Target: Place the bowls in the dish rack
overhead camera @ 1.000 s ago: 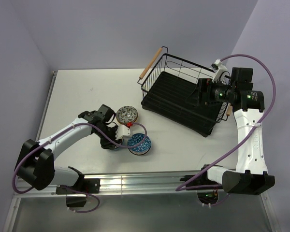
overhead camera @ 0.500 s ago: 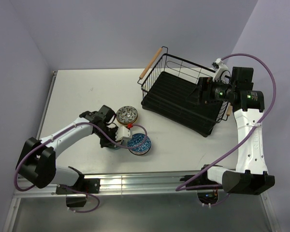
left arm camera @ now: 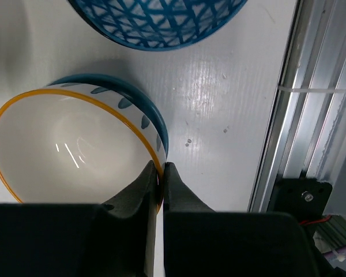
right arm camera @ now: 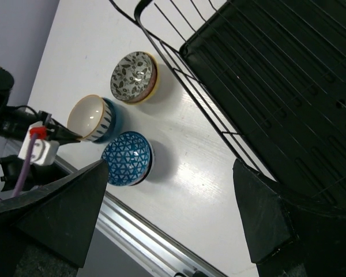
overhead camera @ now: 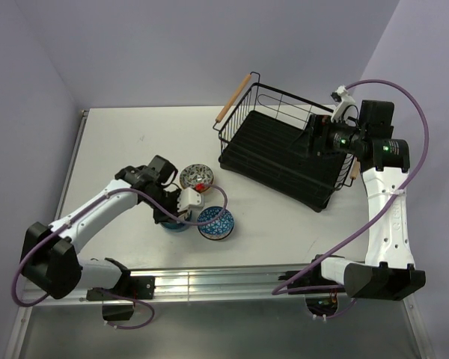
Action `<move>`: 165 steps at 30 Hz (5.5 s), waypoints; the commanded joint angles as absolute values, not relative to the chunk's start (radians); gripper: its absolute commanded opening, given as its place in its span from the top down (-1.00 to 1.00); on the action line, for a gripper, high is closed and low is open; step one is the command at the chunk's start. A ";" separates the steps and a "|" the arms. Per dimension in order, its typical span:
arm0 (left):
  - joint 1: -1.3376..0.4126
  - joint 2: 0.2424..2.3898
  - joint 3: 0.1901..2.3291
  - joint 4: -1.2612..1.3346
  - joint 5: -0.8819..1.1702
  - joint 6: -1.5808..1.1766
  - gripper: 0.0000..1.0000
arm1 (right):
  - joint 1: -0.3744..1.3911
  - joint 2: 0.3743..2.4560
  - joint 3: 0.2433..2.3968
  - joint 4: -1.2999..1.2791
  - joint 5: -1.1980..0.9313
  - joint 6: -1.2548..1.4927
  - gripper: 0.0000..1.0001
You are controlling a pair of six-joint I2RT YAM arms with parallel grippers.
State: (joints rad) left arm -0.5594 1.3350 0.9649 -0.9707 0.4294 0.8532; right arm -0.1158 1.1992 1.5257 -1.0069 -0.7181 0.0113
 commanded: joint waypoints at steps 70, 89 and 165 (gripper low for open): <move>-0.865 1.592 1.657 0.029 0.505 -0.077 1.00 | 0.046 1.193 1.421 -0.631 -0.810 0.569 -0.72; -0.871 1.601 1.657 0.020 0.528 -0.091 1.00 | 0.046 1.209 1.413 -0.591 -0.861 0.594 0.21; -0.239 1.249 1.376 -0.453 0.434 -0.239 -0.99 | -0.005 1.798 1.804 -0.822 0.302 -0.630 1.00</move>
